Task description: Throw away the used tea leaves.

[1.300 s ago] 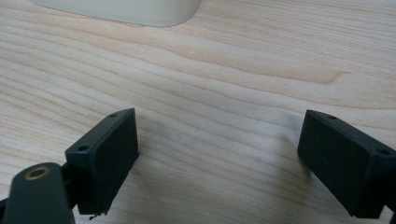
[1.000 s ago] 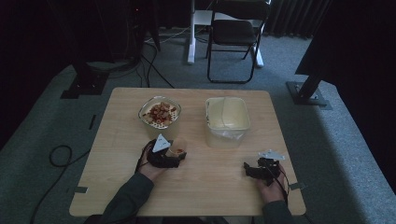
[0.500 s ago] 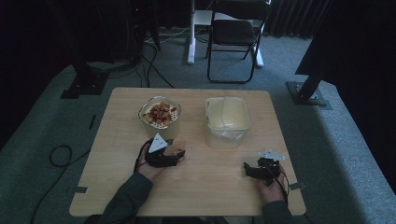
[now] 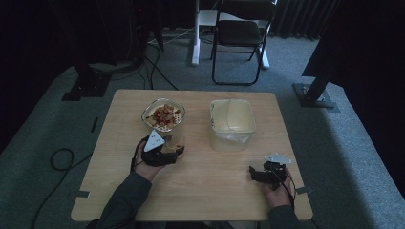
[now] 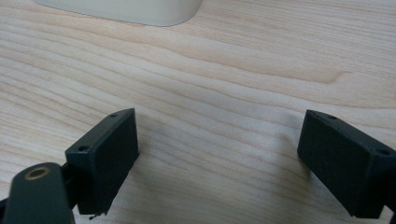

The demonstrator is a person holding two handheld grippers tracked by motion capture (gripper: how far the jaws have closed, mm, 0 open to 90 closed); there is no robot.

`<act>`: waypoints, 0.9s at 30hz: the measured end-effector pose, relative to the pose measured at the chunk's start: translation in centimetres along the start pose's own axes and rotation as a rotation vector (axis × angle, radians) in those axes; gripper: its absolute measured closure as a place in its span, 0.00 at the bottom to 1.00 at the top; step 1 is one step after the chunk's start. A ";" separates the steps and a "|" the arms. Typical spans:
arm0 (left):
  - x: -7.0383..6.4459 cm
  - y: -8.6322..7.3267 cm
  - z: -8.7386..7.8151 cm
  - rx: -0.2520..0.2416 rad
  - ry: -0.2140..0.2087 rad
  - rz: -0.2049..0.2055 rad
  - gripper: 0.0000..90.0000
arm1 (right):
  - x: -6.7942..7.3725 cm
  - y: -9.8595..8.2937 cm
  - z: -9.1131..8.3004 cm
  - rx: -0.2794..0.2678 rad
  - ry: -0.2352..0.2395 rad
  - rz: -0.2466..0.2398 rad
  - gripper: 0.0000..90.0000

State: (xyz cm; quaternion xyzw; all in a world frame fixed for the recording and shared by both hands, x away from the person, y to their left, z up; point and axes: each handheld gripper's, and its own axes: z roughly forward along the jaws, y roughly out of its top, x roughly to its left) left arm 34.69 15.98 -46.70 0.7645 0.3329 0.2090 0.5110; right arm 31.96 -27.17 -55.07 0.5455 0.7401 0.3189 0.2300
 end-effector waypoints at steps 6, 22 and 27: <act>1.0 2.3 -2.1 -0.024 0.072 -0.009 0.33 | 0.0 0.0 0.0 -0.001 0.000 0.000 0.13; 7.7 7.0 -5.7 -0.068 0.292 -0.022 0.33 | 0.0 0.0 0.0 0.001 0.000 0.000 0.13; 9.4 7.2 -5.2 -0.055 0.333 -0.012 0.33 | 0.0 0.0 0.0 0.000 0.000 0.000 0.13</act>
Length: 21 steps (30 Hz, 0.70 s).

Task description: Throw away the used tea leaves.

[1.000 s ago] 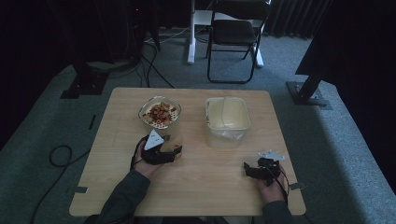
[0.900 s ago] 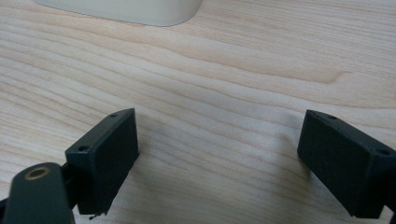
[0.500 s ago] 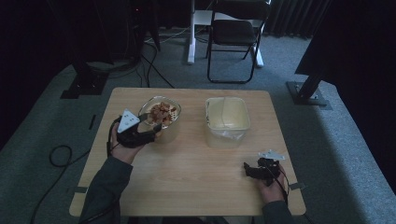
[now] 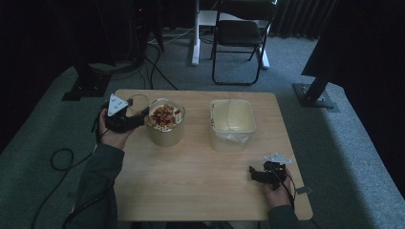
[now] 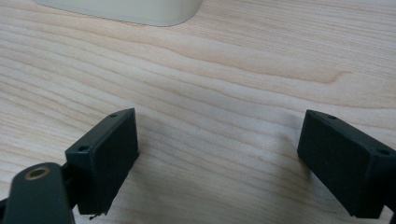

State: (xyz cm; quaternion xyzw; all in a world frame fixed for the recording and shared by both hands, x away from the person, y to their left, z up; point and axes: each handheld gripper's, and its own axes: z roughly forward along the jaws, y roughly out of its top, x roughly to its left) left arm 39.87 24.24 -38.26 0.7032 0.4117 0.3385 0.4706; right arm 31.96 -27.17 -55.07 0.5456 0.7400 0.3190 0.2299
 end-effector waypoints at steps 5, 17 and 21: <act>1.6 -0.1 1.8 0.031 0.054 0.010 0.33 | 0.0 0.0 0.0 0.000 0.000 0.000 0.13; 3.1 0.3 3.5 0.038 0.133 0.007 0.33 | 0.0 0.0 0.0 0.000 0.000 0.000 0.13; 3.3 0.9 3.6 0.048 0.162 0.050 0.33 | 0.0 0.0 0.0 0.000 0.002 -0.002 0.13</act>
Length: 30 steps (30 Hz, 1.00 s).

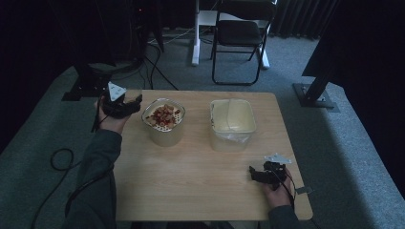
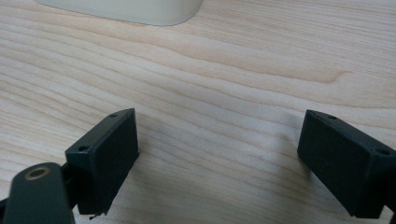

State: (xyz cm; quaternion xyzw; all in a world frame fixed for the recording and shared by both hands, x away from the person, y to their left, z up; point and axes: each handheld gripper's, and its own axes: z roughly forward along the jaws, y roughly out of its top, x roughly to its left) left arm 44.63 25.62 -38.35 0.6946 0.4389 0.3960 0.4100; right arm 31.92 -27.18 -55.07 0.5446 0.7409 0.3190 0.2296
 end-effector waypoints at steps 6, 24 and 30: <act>-0.8 0.2 0.4 0.021 0.056 0.100 0.33 | 0.0 0.0 0.0 0.000 0.001 0.000 0.13; -5.4 0.0 1.9 0.106 0.185 0.580 0.33 | 0.0 0.0 0.0 0.000 0.000 -0.001 0.13; -6.3 -0.3 2.5 0.159 0.190 0.686 0.33 | 0.0 0.0 0.0 0.000 0.000 -0.001 0.13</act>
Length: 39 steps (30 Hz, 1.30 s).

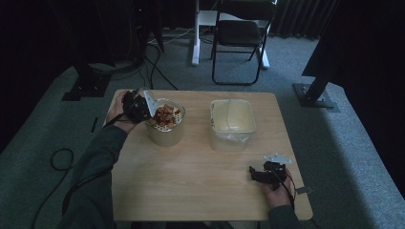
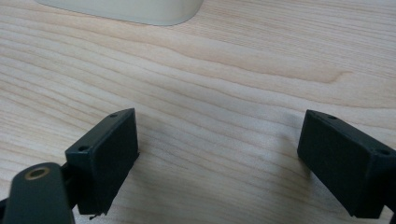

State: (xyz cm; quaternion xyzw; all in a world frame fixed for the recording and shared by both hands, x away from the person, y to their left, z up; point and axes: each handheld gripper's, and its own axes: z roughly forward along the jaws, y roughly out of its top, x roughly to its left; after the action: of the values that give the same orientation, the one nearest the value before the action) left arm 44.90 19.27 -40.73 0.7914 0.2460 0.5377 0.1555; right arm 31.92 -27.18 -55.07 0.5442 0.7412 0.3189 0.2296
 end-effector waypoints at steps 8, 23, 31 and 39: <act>-0.4 0.5 0.1 0.037 0.015 0.128 0.34 | 0.0 0.0 0.0 0.000 0.000 0.001 0.13; -1.5 1.9 -0.2 0.080 0.126 0.455 0.36 | 0.0 0.0 0.0 0.000 0.000 0.001 0.13; -1.9 2.4 -0.4 0.092 0.171 0.578 0.37 | 0.0 0.0 0.0 0.000 0.000 0.001 0.13; -2.4 2.3 -0.4 0.092 0.182 0.626 0.37 | 0.0 0.0 0.0 0.000 0.000 0.001 0.13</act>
State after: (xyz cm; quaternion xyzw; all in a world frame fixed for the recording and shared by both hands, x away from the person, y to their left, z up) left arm 44.32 16.05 -41.24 0.7834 0.0278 0.6163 -0.0757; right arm 31.92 -27.17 -55.07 0.5447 0.7408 0.3193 0.2293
